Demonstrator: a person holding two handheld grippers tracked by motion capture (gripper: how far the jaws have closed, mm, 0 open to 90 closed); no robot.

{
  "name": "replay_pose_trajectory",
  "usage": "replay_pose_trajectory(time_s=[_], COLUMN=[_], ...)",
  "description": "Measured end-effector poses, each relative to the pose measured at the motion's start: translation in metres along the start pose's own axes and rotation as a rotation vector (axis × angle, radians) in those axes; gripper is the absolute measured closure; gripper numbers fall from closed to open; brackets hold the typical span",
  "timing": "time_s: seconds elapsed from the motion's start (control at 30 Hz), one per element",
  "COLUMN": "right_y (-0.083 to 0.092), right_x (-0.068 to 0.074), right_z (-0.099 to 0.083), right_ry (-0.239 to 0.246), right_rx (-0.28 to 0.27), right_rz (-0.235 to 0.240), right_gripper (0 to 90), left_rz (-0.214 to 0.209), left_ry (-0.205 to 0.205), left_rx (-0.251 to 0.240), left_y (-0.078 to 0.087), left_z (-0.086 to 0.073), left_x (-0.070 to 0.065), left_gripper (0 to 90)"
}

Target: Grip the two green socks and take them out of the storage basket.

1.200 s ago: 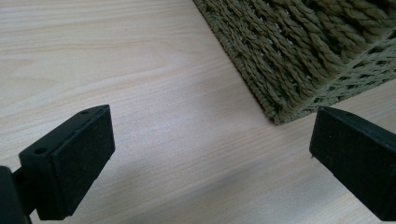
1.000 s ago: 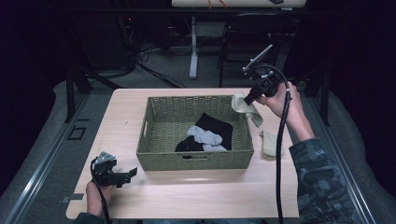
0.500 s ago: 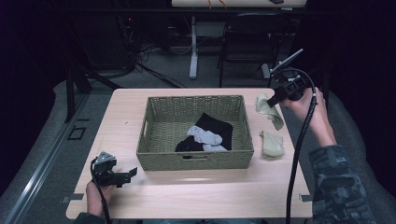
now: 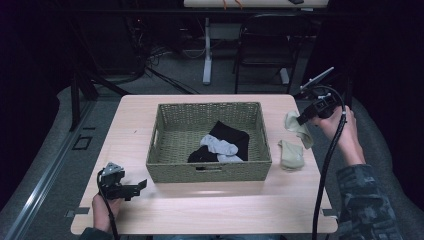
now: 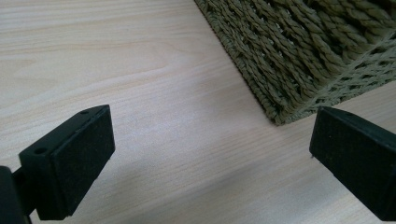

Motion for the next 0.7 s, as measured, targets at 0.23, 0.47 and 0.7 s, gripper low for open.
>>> replay_pose_trajectory(time_s=[0.23, 0.47, 0.7], right_y=[-0.045, -0.087, -0.131], right_x=[0.006, 0.014, 0.022], right_z=[-0.017, -0.025, -0.034], right_ry=[-0.013, -0.036, -0.041], right_rx=[0.06, 0.085, 0.133], right_rz=[0.025, 0.027, 0.036], right_gripper=[84.3, 83.8, 75.2], left_rz=[0.0, -0.003, -0.015], left_ry=[0.003, 0.003, -0.003], left_rx=[-0.011, -0.012, -0.01], left_y=[0.001, 0.0, 0.0], left_z=[0.0, 0.0, 0.0], left_x=[0.001, 0.0, -0.001], left_gripper=[0.3, 0.2, 0.2])
Point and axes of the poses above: each handheld gripper's, and its own axes: y roughly backward along the jaws, z roughly out of its top, x roughly to its left, the point moved 8 cm from there along -y, roughly forward along the jaws, and after that the axes turned 11 degrees about -z, right-handed, at the moved point
